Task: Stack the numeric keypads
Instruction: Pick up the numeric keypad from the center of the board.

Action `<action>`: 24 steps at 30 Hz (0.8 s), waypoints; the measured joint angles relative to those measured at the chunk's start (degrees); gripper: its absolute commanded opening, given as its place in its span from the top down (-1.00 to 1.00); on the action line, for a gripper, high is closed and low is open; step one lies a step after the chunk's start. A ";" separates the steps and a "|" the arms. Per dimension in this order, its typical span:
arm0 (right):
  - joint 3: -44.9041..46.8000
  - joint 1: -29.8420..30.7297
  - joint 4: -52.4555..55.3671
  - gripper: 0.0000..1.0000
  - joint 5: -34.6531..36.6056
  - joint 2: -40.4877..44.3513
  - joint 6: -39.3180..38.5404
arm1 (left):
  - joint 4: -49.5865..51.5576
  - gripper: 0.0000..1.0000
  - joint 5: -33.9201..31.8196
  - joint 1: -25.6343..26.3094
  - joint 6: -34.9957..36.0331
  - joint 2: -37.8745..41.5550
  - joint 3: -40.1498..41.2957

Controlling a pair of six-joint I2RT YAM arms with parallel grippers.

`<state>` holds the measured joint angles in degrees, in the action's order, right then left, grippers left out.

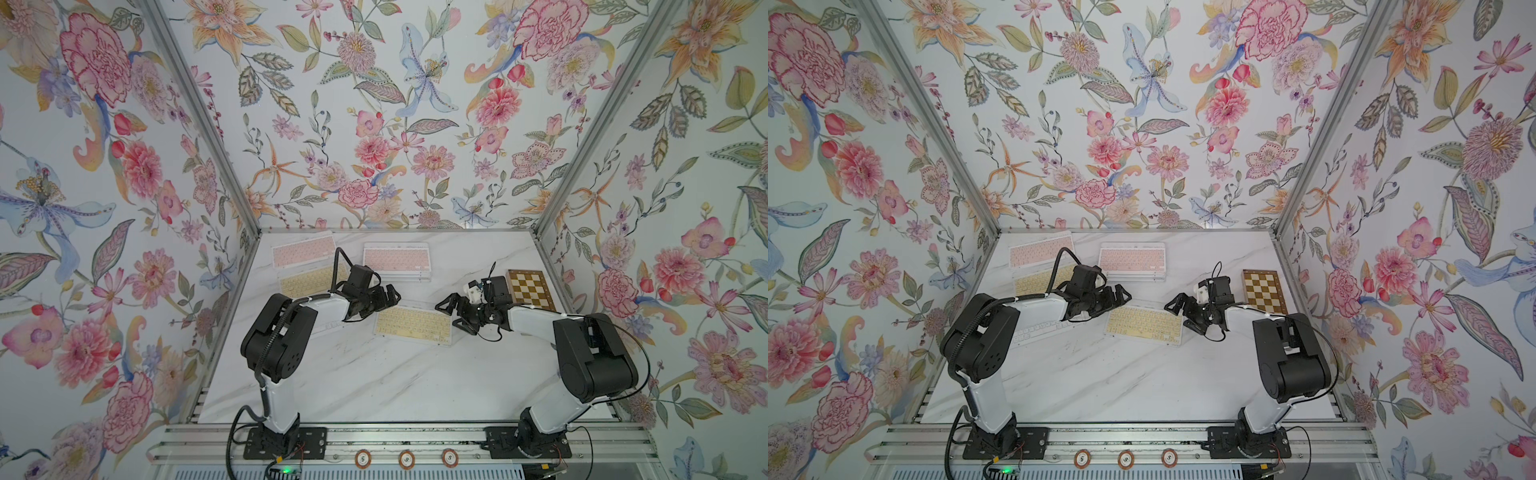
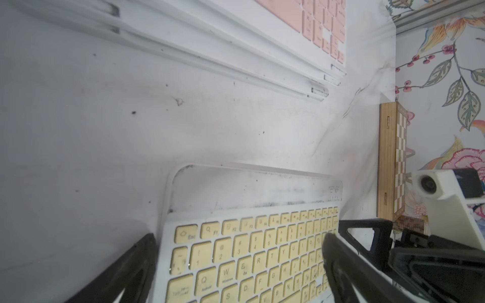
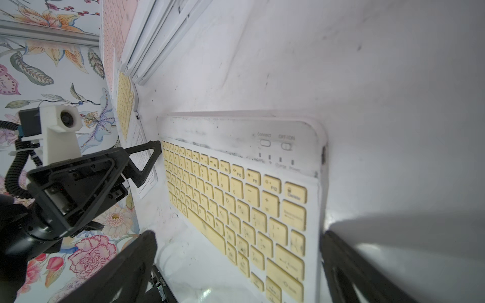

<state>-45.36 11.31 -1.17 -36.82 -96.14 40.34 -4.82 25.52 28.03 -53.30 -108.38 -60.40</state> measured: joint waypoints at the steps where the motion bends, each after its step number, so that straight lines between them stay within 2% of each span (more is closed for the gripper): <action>1: -0.31 -1.03 -0.55 -0.98 -1.03 -0.72 0.00 | 0.57 -0.99 0.61 0.00 0.46 -0.22 -0.48; 16: -1.70 -6.64 -9.57 -0.98 -6.19 -5.95 1.75 | 4.81 -0.99 7.02 -2.19 5.60 -1.90 -3.41; 24: -1.36 -6.78 -17.90 -0.98 -8.85 -8.87 6.08 | 5.90 -0.99 7.76 -2.43 6.38 -2.27 -4.24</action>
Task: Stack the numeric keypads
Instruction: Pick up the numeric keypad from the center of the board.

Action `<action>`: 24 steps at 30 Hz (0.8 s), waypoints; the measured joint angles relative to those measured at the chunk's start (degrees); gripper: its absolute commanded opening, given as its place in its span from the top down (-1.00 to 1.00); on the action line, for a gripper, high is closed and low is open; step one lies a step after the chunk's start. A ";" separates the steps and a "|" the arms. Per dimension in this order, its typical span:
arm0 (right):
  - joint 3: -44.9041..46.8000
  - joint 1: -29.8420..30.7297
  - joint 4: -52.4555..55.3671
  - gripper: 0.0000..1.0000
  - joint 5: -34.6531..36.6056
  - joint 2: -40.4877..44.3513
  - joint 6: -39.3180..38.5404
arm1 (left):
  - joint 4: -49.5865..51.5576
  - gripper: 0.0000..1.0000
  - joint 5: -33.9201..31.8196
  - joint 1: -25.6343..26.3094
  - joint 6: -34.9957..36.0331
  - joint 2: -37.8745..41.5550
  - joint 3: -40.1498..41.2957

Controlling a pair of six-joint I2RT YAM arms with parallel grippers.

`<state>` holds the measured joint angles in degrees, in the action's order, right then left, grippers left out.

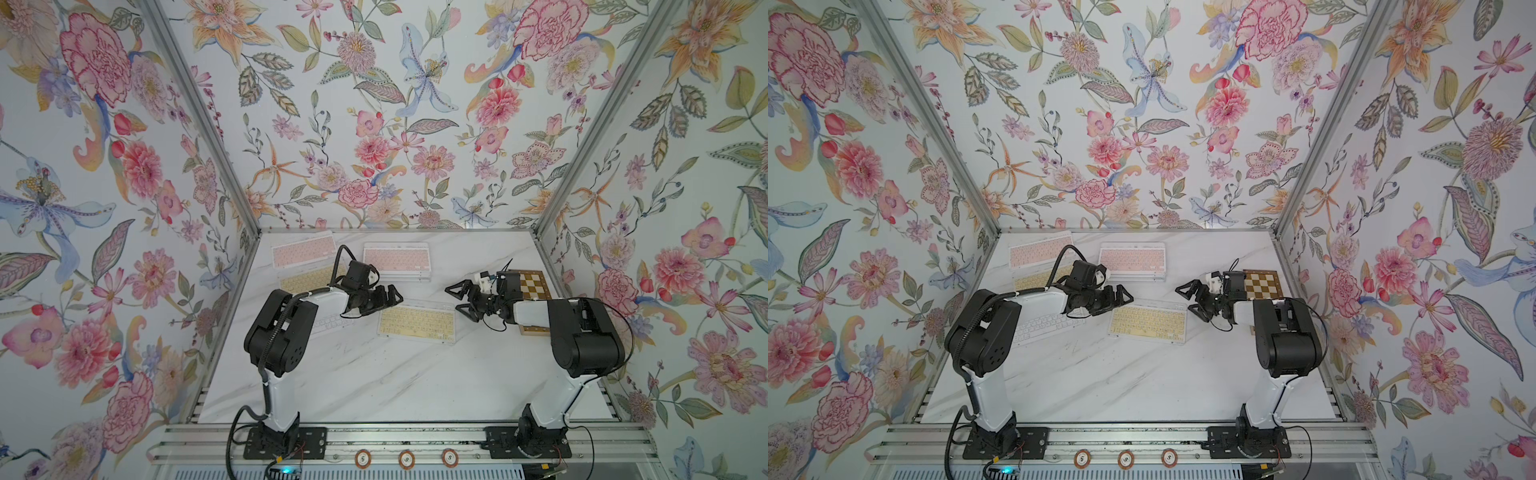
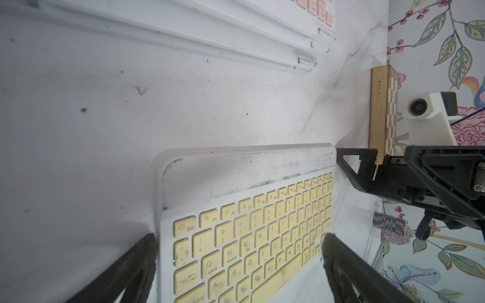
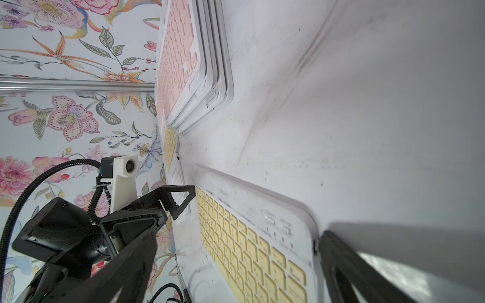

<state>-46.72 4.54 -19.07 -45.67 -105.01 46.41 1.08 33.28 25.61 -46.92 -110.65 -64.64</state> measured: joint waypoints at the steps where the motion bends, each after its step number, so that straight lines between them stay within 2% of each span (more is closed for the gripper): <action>1: 0.20 0.04 -0.55 -0.98 0.00 -0.02 0.26 | 0.22 -0.99 0.00 0.00 0.07 0.00 -0.09; 16: 3.72 1.73 -11.32 -0.98 1.05 -0.63 5.99 | 0.42 -0.99 -0.07 -1.03 0.28 -1.70 -2.32; 24: 3.72 3.30 -11.54 -0.98 3.87 0.07 7.32 | 1.25 -0.99 -0.44 -1.36 1.07 -2.45 -3.54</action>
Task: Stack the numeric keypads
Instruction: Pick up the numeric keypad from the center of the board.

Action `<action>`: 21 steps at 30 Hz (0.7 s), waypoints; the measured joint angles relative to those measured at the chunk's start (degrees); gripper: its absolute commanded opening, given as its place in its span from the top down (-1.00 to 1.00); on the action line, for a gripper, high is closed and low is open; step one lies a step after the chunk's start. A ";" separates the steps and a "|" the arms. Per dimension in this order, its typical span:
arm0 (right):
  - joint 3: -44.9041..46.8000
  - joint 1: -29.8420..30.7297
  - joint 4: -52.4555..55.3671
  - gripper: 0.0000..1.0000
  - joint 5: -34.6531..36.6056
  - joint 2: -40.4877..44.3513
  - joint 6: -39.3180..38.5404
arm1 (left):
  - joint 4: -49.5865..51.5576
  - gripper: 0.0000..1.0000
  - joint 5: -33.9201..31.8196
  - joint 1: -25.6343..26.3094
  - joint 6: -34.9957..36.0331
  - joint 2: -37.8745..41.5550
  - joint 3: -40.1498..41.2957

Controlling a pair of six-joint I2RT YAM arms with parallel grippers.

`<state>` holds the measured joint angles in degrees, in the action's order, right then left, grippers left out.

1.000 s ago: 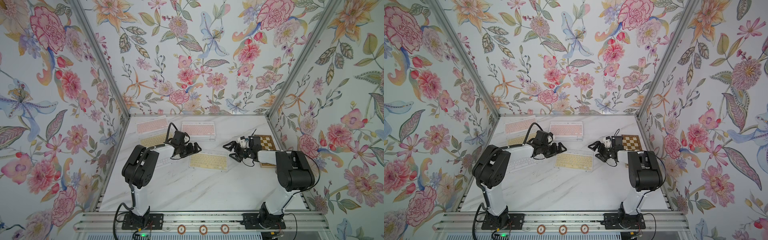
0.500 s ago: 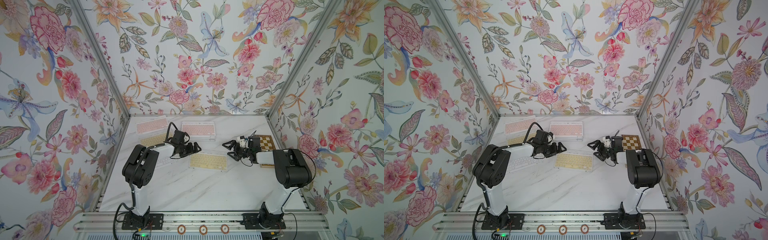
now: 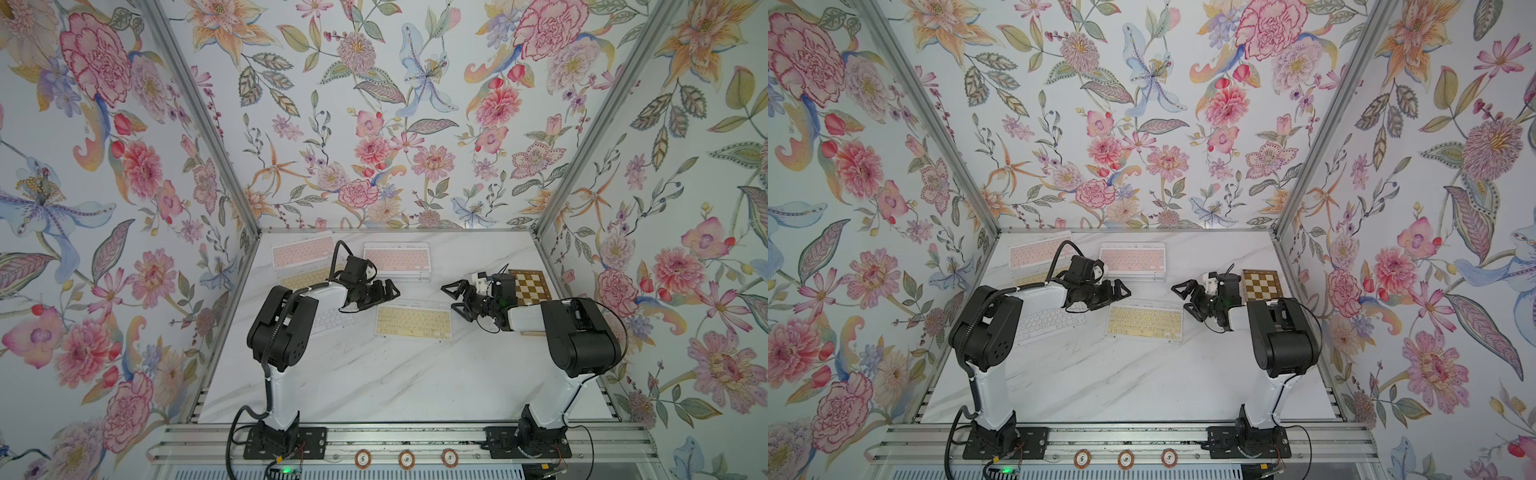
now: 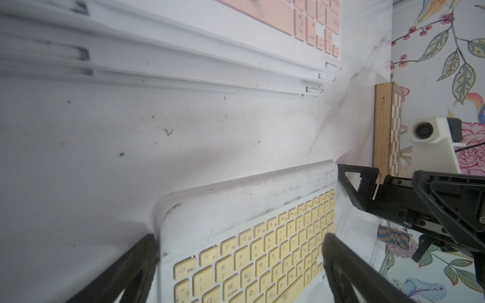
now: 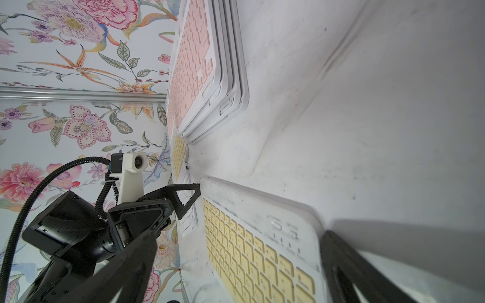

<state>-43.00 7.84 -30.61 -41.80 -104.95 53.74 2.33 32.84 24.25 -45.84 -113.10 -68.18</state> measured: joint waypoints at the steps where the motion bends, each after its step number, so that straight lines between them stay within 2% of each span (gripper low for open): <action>1: 0.00 0.09 0.11 -0.98 0.26 0.11 0.24 | 0.00 -0.99 -0.02 0.00 0.04 0.00 0.00; 21: -0.09 1.62 3.15 -0.98 1.99 4.52 4.22 | -3.58 -0.99 -0.22 -0.74 -1.31 -0.24 1.01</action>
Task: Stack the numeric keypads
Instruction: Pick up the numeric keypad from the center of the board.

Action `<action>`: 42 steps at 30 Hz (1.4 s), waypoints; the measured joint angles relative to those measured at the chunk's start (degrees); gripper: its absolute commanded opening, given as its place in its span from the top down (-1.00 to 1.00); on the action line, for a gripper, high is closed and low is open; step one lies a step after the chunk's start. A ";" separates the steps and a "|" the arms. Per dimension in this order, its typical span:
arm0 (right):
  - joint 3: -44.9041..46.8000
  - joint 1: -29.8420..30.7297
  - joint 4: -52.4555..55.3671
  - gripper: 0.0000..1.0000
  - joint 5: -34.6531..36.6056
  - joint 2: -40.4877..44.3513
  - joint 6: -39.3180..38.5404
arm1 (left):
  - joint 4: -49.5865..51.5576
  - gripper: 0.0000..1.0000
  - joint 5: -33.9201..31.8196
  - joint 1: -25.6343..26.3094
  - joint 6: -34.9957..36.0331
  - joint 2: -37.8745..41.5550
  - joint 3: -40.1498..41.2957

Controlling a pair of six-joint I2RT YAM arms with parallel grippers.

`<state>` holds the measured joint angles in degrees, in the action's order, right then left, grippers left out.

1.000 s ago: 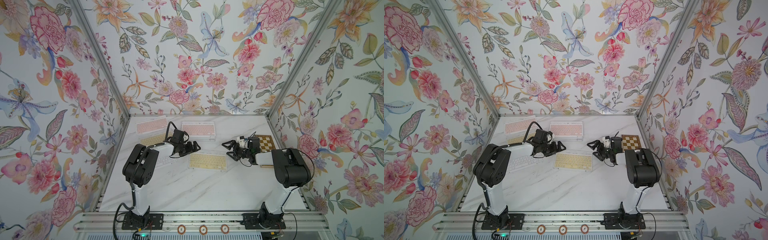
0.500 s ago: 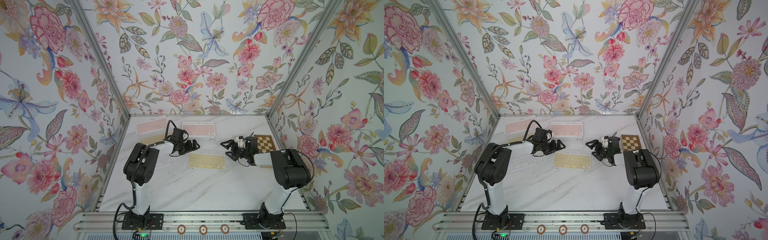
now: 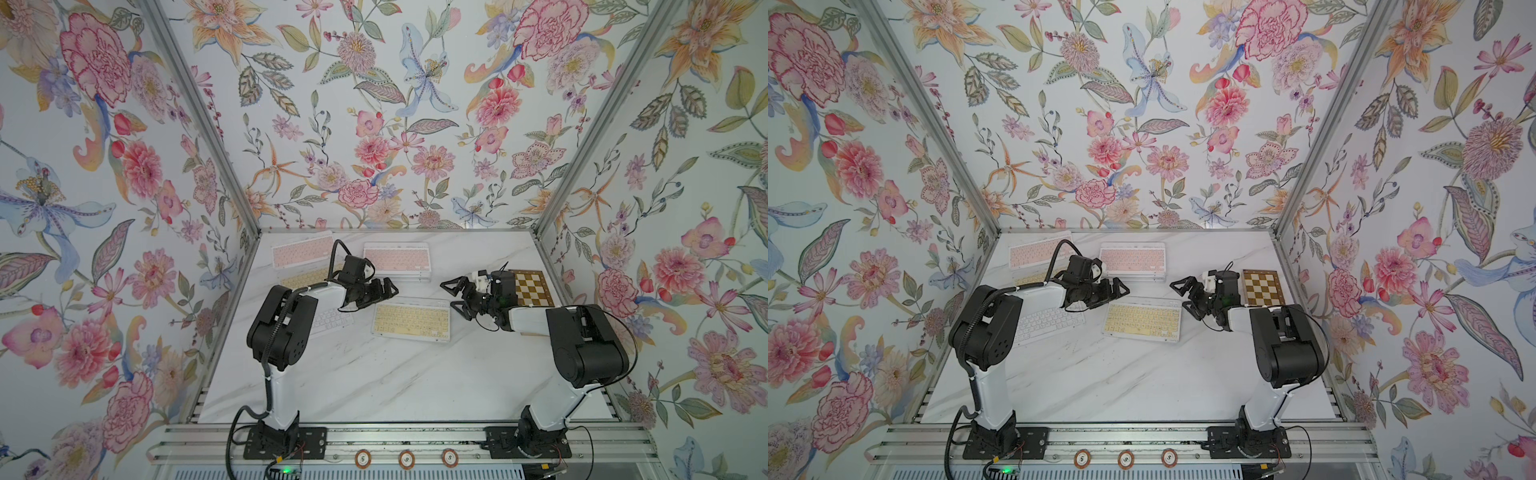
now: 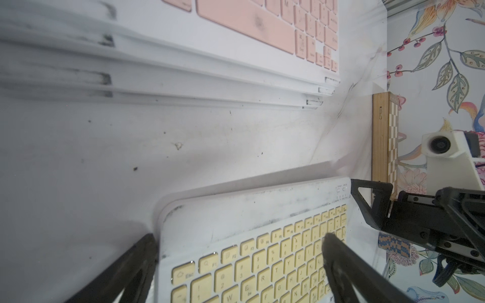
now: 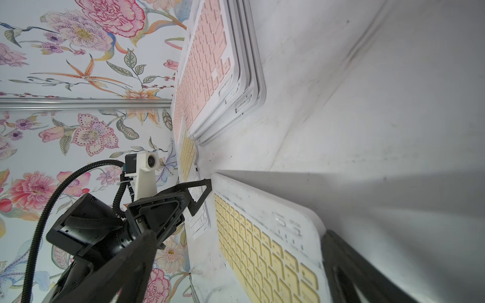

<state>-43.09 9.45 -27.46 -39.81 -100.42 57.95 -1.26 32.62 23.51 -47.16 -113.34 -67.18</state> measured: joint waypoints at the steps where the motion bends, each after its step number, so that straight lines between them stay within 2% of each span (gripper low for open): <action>1: 0.00 0.02 -0.22 -0.98 0.07 0.00 0.46 | -0.90 -0.99 0.00 -0.07 -0.44 0.09 0.44; 8: -1.64 0.17 -2.73 -0.98 0.26 -0.02 3.04 | -10.47 -0.99 0.24 -1.01 -6.97 1.11 5.46; 19: -3.67 0.61 -15.15 -0.98 0.22 -1.09 6.29 | -28.68 -0.99 -0.50 -1.42 -23.34 2.89 15.41; 28: -3.74 2.97 -30.05 -0.98 1.73 -2.86 10.97 | -33.55 -0.99 -2.29 -1.51 -31.10 2.89 17.42; 34: -3.74 5.57 -39.91 -0.98 6.32 -4.98 16.17 | -35.67 -0.99 -3.32 -1.51 -33.48 2.95 18.58; 38: -2.78 7.72 -46.99 -0.98 12.39 -7.41 23.32 | -38.51 -0.99 -4.44 -1.49 -35.71 3.32 20.48; 42: 0.46 12.68 -48.41 -0.98 17.18 -9.84 30.62 | -42.07 -0.99 -4.55 -0.81 -38.47 3.45 22.69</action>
<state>-42.63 22.13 -75.88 -22.63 -110.26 88.58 -43.33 28.08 22.70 -85.62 -109.89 -44.49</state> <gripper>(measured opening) 0.992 0.994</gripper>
